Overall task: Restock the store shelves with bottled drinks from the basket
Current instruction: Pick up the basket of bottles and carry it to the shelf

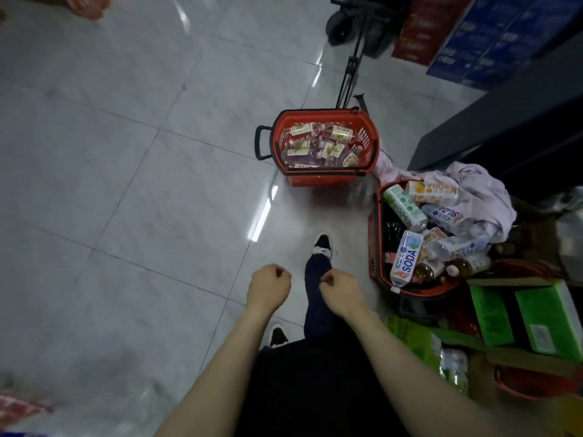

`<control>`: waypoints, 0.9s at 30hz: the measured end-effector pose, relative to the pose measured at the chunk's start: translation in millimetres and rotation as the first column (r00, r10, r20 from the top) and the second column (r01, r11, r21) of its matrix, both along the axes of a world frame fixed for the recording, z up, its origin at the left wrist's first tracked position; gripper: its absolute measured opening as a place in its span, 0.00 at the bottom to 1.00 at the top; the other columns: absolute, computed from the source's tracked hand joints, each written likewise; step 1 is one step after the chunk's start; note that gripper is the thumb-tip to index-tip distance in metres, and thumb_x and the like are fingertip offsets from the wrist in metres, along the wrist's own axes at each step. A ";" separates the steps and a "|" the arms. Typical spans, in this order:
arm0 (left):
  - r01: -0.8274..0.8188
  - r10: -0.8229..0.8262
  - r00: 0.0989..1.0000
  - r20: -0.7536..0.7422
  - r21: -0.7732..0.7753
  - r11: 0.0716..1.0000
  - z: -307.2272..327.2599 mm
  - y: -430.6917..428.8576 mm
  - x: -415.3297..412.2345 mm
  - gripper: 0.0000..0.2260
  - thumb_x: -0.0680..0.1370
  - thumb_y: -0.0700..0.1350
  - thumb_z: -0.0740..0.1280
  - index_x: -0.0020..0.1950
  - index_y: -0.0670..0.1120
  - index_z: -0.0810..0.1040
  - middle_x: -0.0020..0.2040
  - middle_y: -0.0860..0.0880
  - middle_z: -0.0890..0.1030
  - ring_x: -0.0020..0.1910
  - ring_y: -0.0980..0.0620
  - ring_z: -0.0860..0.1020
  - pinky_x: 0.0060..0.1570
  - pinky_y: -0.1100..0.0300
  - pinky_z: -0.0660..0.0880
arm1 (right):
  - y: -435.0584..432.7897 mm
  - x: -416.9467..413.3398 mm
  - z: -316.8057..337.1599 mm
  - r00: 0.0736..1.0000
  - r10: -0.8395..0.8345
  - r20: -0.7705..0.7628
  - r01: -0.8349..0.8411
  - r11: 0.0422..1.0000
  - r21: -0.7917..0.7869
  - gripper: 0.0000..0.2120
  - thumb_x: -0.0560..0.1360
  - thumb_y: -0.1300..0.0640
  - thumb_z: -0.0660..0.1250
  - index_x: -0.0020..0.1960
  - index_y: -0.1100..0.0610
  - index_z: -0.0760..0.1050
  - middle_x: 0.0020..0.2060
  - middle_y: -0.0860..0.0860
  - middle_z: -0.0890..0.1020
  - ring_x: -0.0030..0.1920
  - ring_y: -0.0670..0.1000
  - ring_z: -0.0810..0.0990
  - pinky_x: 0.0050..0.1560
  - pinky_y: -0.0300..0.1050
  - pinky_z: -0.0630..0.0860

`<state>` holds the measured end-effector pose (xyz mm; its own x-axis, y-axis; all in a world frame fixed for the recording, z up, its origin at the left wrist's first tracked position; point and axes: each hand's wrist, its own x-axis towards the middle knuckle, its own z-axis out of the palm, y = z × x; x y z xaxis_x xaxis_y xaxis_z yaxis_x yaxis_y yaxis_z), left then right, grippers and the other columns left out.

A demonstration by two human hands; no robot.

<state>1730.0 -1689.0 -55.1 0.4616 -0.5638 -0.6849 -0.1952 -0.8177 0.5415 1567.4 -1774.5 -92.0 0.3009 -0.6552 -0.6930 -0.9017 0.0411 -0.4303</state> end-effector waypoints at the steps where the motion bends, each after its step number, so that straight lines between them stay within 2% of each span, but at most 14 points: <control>1: 0.017 -0.017 1.000 0.005 0.018 1.000 -3.1 -23.6 10.0 0.07 0.81 0.44 0.62 0.47 0.48 0.78 0.45 0.51 0.80 0.44 0.52 0.77 0.46 0.60 0.74 | -22.4 9.7 -5.8 1.000 -0.014 0.004 0.014 1.000 0.013 0.12 0.76 0.53 0.64 0.56 0.53 0.81 0.54 0.54 0.84 0.55 0.56 0.81 0.57 0.50 0.79; 5: -0.002 0.001 1.000 0.008 0.077 0.997 -2.6 -123.0 48.9 0.06 0.79 0.44 0.62 0.44 0.47 0.76 0.42 0.48 0.80 0.41 0.49 0.78 0.44 0.55 0.76 | -116.8 44.4 -10.8 1.000 -0.027 0.007 0.026 0.998 0.066 0.08 0.75 0.54 0.64 0.51 0.50 0.81 0.51 0.53 0.84 0.52 0.55 0.82 0.55 0.50 0.79; 8: -0.022 0.022 1.000 -0.006 0.087 0.996 0.1 -192.8 67.4 0.10 0.79 0.44 0.62 0.45 0.43 0.81 0.44 0.44 0.85 0.45 0.44 0.82 0.47 0.51 0.80 | -181.3 62.4 -4.7 0.999 -0.030 -0.017 0.031 0.996 0.080 0.08 0.76 0.53 0.64 0.52 0.51 0.81 0.50 0.51 0.84 0.52 0.54 0.82 0.54 0.49 0.79; 10: -0.033 0.034 0.999 -0.020 0.081 0.996 -1.6 -235.2 79.0 0.10 0.79 0.44 0.63 0.44 0.42 0.82 0.44 0.45 0.85 0.45 0.44 0.82 0.46 0.53 0.78 | -221.3 74.6 -4.5 0.998 -0.057 -0.023 0.059 0.995 0.075 0.10 0.78 0.52 0.64 0.56 0.52 0.81 0.53 0.51 0.83 0.54 0.54 0.81 0.51 0.46 0.77; 11: -0.038 0.040 0.999 -0.024 0.083 0.996 -1.9 -253.1 85.3 0.11 0.78 0.44 0.63 0.42 0.41 0.81 0.41 0.46 0.84 0.44 0.45 0.81 0.43 0.57 0.76 | -239.0 81.1 -5.6 0.996 -0.081 -0.030 0.084 0.993 0.085 0.11 0.79 0.53 0.64 0.57 0.52 0.81 0.54 0.51 0.83 0.55 0.54 0.81 0.50 0.44 0.75; 13: -0.048 0.051 0.998 -0.033 0.077 0.996 -3.2 -281.4 98.7 0.12 0.78 0.43 0.63 0.37 0.41 0.79 0.36 0.47 0.81 0.39 0.47 0.78 0.38 0.60 0.70 | -267.9 94.2 -10.1 0.988 -0.150 -0.041 0.154 0.981 0.114 0.11 0.79 0.54 0.64 0.58 0.53 0.82 0.55 0.52 0.84 0.56 0.55 0.81 0.49 0.42 0.71; 14: -0.050 0.054 0.998 -0.043 0.082 0.995 -5.6 -293.9 106.0 0.12 0.78 0.42 0.63 0.38 0.40 0.80 0.37 0.46 0.81 0.40 0.47 0.78 0.38 0.60 0.70 | -281.4 100.4 -12.8 0.983 -0.181 -0.043 0.185 0.975 0.126 0.11 0.79 0.54 0.64 0.57 0.53 0.82 0.54 0.52 0.84 0.55 0.55 0.81 0.50 0.42 0.72; 16: -0.049 0.056 0.996 -0.064 0.117 0.992 -15.8 -316.5 122.4 0.12 0.79 0.43 0.63 0.41 0.41 0.82 0.40 0.44 0.83 0.42 0.46 0.78 0.42 0.59 0.70 | -306.8 111.7 -21.6 0.971 -0.233 -0.060 0.239 0.960 0.145 0.10 0.79 0.55 0.64 0.55 0.54 0.83 0.52 0.52 0.84 0.50 0.53 0.81 0.47 0.40 0.72; 19: -0.036 0.054 0.993 -0.100 0.177 0.984 -38.7 -345.9 146.6 0.13 0.78 0.44 0.63 0.33 0.45 0.77 0.35 0.46 0.79 0.39 0.44 0.77 0.41 0.56 0.71 | -338.7 129.8 -40.6 0.939 -0.327 -0.108 0.341 0.923 0.178 0.08 0.80 0.58 0.64 0.48 0.54 0.83 0.42 0.51 0.81 0.38 0.49 0.78 0.34 0.37 0.70; 22: 0.045 -0.012 0.990 -0.142 0.234 0.971 -59.6 -375.2 174.7 0.12 0.79 0.43 0.63 0.38 0.40 0.81 0.39 0.43 0.82 0.43 0.42 0.79 0.43 0.56 0.72 | -365.0 144.0 -61.5 0.904 -0.399 -0.154 0.421 0.892 0.166 0.10 0.77 0.60 0.65 0.37 0.53 0.79 0.36 0.50 0.79 0.42 0.53 0.78 0.40 0.43 0.70; 23: 0.071 -0.027 0.986 -0.162 0.269 0.961 -64.1 -383.1 185.0 0.12 0.79 0.43 0.63 0.42 0.39 0.82 0.42 0.42 0.83 0.45 0.42 0.80 0.45 0.56 0.72 | -372.4 148.3 -64.0 0.903 -0.393 -0.173 0.423 0.886 0.190 0.10 0.76 0.60 0.66 0.37 0.54 0.80 0.37 0.51 0.79 0.43 0.53 0.78 0.42 0.43 0.69; 25: 0.079 -0.016 0.980 -0.196 0.321 0.944 -74.1 -397.4 208.6 0.12 0.78 0.45 0.64 0.43 0.39 0.83 0.43 0.44 0.83 0.45 0.42 0.80 0.46 0.56 0.74 | -390.2 154.4 -71.9 0.896 -0.398 -0.197 0.438 0.866 0.241 0.09 0.77 0.60 0.66 0.42 0.59 0.84 0.42 0.54 0.83 0.46 0.53 0.78 0.46 0.43 0.70; 27: -0.012 0.096 0.972 -0.215 0.360 0.933 -88.7 -412.0 231.5 0.12 0.74 0.48 0.66 0.41 0.40 0.83 0.42 0.43 0.85 0.45 0.41 0.82 0.48 0.51 0.79 | -413.9 156.1 -85.0 0.855 -0.463 -0.232 0.512 0.822 0.249 0.09 0.76 0.58 0.66 0.41 0.58 0.83 0.47 0.58 0.86 0.50 0.58 0.82 0.50 0.48 0.75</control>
<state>1961.5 -2101.1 -143.8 0.2943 -0.2437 -0.9241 -0.0526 -0.9696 0.2390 1723.6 -2188.4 -177.0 -0.1308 -0.4481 -0.8844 -0.7828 0.5940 -0.1852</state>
